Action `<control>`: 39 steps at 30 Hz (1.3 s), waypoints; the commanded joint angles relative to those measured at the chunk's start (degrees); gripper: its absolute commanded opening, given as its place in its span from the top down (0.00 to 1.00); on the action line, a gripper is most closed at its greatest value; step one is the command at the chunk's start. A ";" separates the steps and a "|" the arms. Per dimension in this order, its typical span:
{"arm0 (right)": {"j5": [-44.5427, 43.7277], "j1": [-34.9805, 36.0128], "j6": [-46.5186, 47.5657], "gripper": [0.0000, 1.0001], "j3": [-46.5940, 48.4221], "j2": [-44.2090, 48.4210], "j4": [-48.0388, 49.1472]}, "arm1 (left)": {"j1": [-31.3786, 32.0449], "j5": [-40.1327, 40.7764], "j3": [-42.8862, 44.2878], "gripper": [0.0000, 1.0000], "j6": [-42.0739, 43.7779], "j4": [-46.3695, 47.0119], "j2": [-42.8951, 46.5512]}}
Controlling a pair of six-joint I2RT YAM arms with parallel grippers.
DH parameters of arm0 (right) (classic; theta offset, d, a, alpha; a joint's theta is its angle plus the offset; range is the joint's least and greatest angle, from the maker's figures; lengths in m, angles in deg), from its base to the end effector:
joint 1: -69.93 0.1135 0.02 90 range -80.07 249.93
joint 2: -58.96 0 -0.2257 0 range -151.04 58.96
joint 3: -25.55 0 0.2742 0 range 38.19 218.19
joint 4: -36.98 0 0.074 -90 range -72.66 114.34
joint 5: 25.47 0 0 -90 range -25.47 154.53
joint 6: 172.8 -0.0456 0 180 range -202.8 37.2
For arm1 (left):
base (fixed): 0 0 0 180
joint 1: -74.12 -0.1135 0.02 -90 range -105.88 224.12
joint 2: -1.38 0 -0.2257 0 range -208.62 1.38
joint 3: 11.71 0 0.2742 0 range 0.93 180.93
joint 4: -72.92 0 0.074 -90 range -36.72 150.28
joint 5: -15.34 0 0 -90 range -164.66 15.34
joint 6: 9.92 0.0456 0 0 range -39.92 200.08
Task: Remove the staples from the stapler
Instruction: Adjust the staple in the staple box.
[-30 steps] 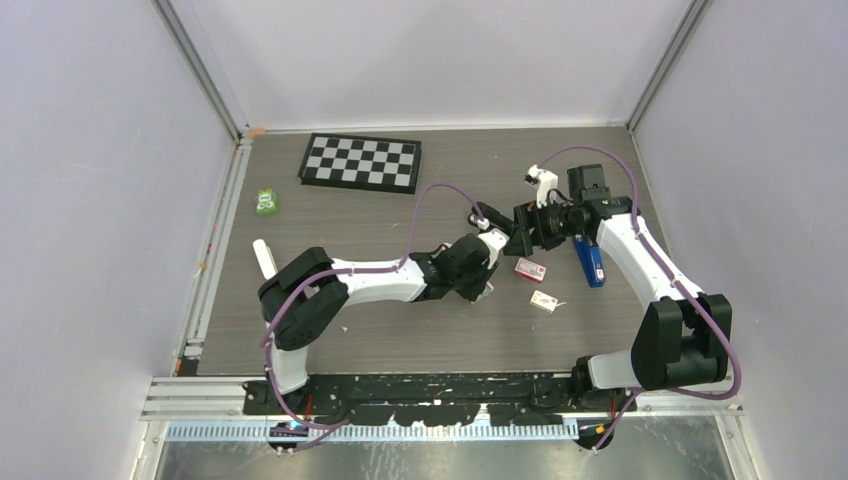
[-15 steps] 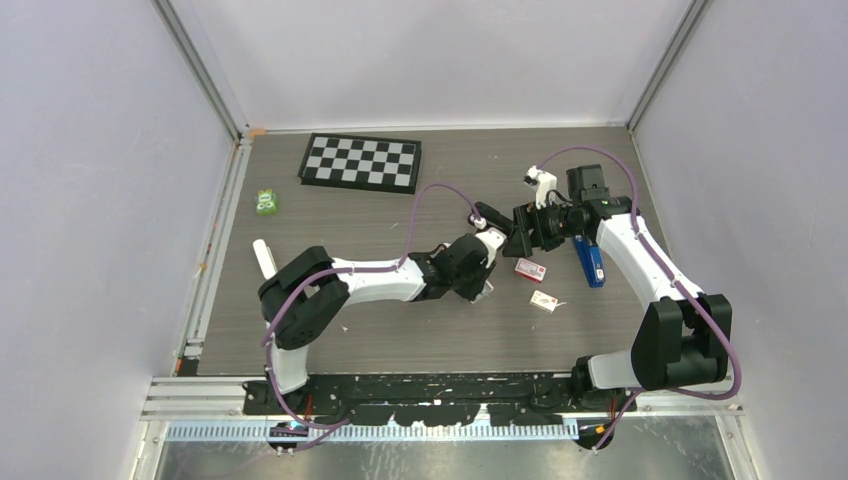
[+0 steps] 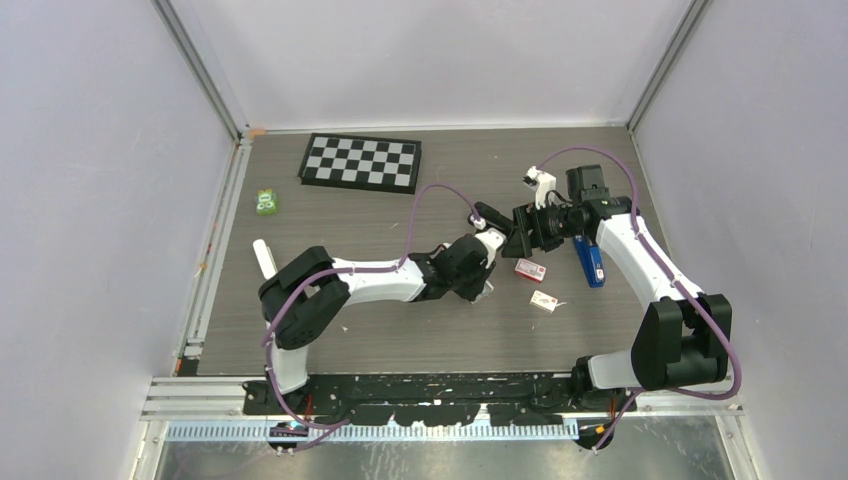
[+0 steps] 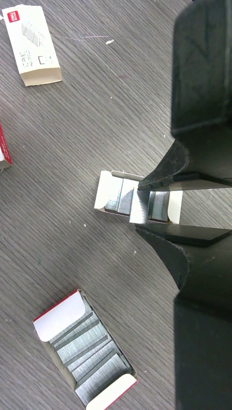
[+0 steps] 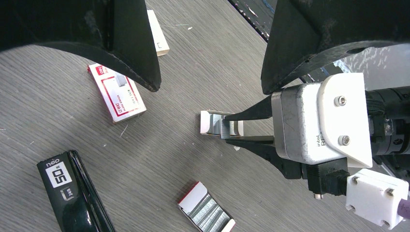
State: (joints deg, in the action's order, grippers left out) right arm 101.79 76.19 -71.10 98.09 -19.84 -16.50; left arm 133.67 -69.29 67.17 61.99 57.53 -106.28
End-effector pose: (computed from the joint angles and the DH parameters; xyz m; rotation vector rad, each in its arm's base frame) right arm 0.2995 0.0606 0.2097 -0.6093 2.4101 0.8019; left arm 0.2137 -0.3551 0.1134 0.8072 2.2675 -0.5498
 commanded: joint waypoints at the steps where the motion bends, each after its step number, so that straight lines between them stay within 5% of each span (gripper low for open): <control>1: 1.28 0.23 0.05 0.20 1.80 0.05 0.23 | 0.10 -0.09 -0.85 0.75 -0.89 2.47 0.92; 27: 1.47 0.22 0.19 0.20 1.71 -0.13 0.10 | 0.29 0.52 -3.07 0.74 -1.33 4.29 6.29; 39: 3.47 1.48 2.35 0.20 1.21 0.02 -0.75 | 0.37 3.61 -12.92 0.73 -3.97 12.32 15.21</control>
State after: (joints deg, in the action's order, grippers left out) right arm 103.47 76.49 -70.55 98.09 -19.84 -17.07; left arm 133.74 -68.27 58.17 60.13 63.11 -95.96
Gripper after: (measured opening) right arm 0.803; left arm 0.270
